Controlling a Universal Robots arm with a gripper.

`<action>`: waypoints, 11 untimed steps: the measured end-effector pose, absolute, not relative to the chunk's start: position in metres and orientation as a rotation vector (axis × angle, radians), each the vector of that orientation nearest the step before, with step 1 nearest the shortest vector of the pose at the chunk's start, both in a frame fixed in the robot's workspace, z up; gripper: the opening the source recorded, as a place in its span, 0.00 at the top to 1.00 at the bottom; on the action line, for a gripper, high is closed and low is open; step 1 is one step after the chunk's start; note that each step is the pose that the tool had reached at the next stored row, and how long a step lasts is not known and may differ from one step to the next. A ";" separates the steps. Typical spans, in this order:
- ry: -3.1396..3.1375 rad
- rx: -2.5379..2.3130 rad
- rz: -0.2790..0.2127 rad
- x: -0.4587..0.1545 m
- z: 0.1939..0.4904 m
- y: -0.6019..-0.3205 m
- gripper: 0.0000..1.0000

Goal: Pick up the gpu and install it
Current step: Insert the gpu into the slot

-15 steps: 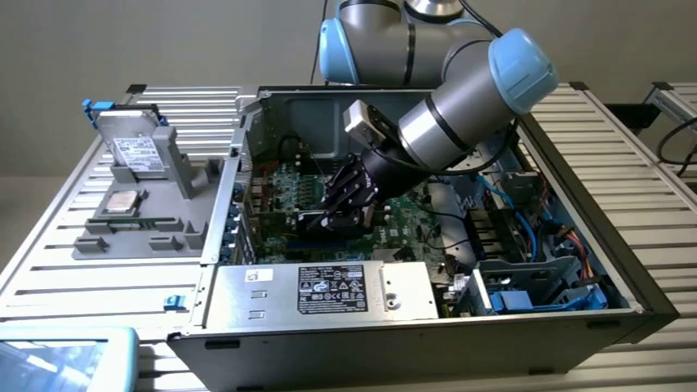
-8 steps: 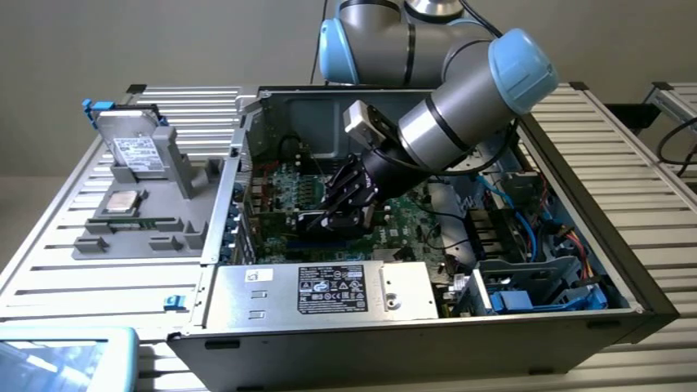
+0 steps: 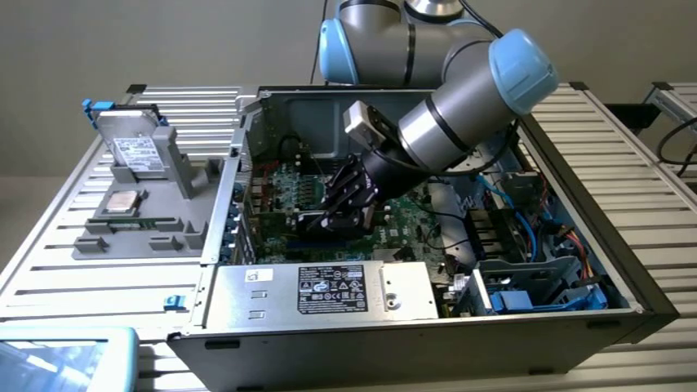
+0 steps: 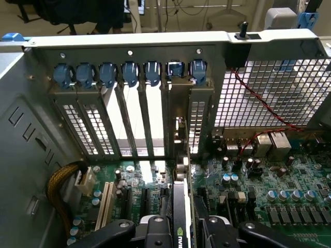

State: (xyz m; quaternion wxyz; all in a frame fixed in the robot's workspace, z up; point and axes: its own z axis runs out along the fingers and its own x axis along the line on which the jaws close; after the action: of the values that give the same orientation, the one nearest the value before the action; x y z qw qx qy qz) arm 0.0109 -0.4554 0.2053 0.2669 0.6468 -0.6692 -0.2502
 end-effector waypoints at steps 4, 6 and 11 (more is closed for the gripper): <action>-1.806 1.746 -0.675 0.011 0.205 -0.455 0.72; -1.806 1.746 -0.675 0.011 0.205 -0.455 0.72; -1.806 1.745 -0.675 0.011 0.205 -0.455 0.72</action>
State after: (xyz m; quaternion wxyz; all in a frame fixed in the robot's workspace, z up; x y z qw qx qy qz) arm 0.0109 -0.4553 0.2048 0.2672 0.6467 -0.6693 -0.2499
